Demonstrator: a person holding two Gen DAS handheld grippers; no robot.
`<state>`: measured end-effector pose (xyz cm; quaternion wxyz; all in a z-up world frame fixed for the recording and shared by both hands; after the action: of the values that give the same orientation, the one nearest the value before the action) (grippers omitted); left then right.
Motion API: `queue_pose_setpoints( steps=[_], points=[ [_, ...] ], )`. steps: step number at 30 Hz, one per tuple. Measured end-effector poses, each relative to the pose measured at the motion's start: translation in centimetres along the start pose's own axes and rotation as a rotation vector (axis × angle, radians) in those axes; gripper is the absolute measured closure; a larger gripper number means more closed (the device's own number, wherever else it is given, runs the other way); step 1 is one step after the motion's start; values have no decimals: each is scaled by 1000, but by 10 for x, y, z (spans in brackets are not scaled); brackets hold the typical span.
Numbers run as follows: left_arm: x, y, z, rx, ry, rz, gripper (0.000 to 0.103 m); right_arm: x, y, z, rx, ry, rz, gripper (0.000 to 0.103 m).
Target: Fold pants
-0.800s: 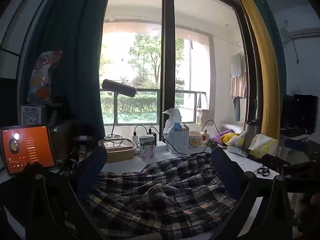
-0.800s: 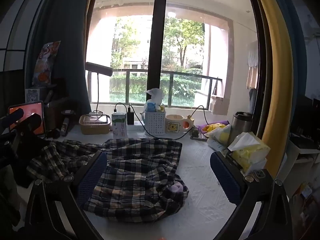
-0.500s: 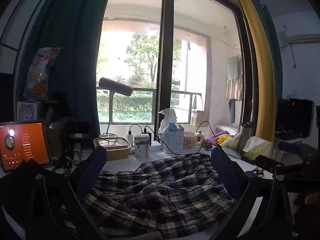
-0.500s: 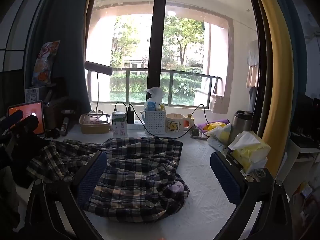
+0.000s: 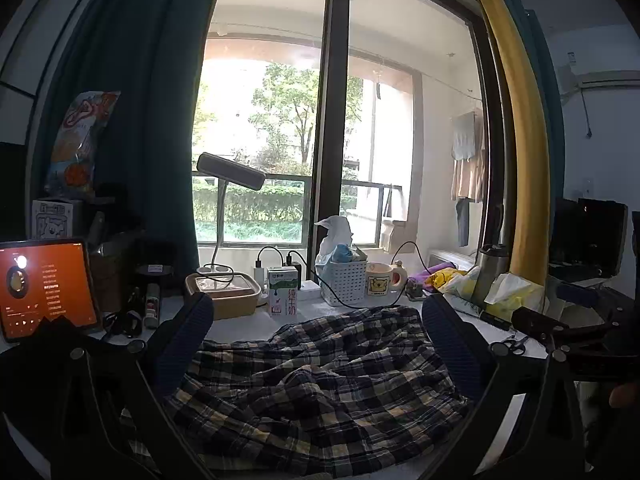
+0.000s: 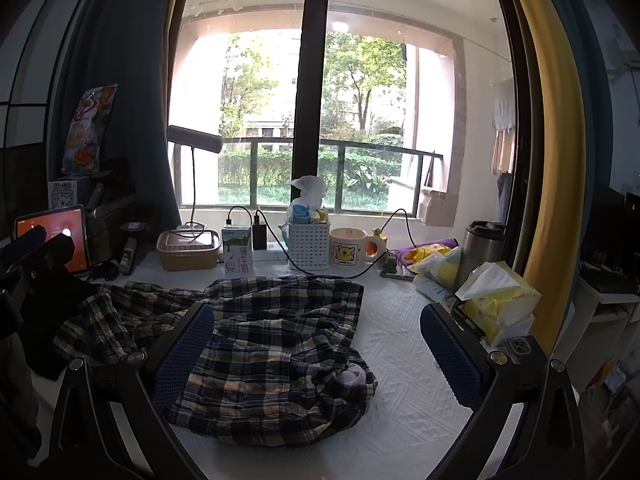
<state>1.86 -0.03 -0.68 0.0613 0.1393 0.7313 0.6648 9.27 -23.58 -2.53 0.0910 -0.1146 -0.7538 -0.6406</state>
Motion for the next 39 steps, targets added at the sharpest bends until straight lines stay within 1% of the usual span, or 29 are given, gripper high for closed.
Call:
queue_pose_setpoints(
  steps=[12,23,39],
  points=[
    [1,1,1,7,-11,12,0,-3,0,0,-4,8,6,0],
    [4,1,1,1,3,9,0,-3,0,1,-4,8,7,0],
    [2,-1,1,5,6,28,0,-2,-2,-1,-5,9,12,0]
  ],
)
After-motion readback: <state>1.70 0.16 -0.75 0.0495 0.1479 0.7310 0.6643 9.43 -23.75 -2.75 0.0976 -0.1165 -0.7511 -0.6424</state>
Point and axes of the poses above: each gripper's, at about its wrist camera, not at the fingertips, and x roughly against the way its jaws point, z to its left, y to its top, the point moved 2 cm from there along -x, roughly the way its jaws point, and after that the axes turned 14 degrees about -y, right-handed, at the moved point
